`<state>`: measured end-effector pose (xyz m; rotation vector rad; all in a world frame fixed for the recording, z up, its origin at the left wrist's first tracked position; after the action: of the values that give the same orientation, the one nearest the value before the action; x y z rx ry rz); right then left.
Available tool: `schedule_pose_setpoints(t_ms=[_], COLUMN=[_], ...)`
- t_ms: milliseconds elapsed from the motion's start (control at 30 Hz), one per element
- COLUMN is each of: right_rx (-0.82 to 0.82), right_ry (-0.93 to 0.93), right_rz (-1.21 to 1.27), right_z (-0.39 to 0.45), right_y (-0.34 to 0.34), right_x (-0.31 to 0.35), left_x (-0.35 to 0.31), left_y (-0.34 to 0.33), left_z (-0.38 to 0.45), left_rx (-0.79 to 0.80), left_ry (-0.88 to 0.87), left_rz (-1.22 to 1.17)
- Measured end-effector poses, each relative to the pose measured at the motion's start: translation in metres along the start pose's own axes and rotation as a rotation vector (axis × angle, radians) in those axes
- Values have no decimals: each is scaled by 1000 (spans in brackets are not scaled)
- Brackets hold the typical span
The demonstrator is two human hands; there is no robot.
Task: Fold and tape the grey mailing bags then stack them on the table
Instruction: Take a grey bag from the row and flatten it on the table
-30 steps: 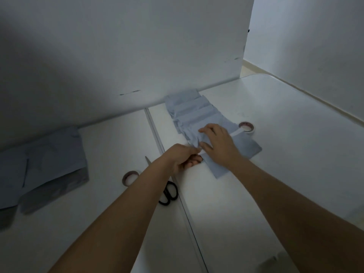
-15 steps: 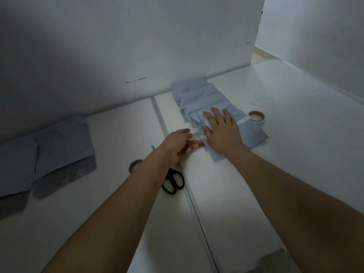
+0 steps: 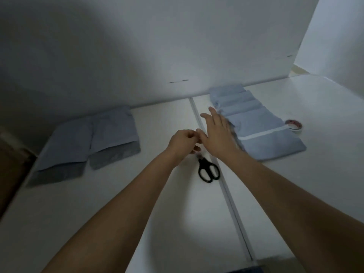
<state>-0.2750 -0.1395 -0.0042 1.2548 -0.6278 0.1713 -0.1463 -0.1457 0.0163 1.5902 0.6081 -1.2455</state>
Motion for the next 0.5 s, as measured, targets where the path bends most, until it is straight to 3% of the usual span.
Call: schedule_pose_setpoints(t_ms=[233,400,500], right_rx=[98,152,163], right_ry=[115,172,198], right_rz=[50,80,105], right_z=[-23,-37,-45], right_y=[-36,-54,-59], right_x=[67,95,108], left_x=[62,116,125], left_y=[117,164,163], left_z=[-41,-57,-67], left_rx=[-235,-59,-35], left_ry=[-132,-82,-112], left_rz=[515,833,864])
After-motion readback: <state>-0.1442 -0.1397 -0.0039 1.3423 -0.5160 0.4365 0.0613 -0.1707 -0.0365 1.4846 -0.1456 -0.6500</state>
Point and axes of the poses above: each hand's wrist, its own z-axis towards the middle knuckle, its own y-axis out of the back of the hand, x = y × z, the point moved 3 cm from there along z, towards the middle knuckle, and after that the axes turned 15 degrees about -y, right-handed, at the moved point
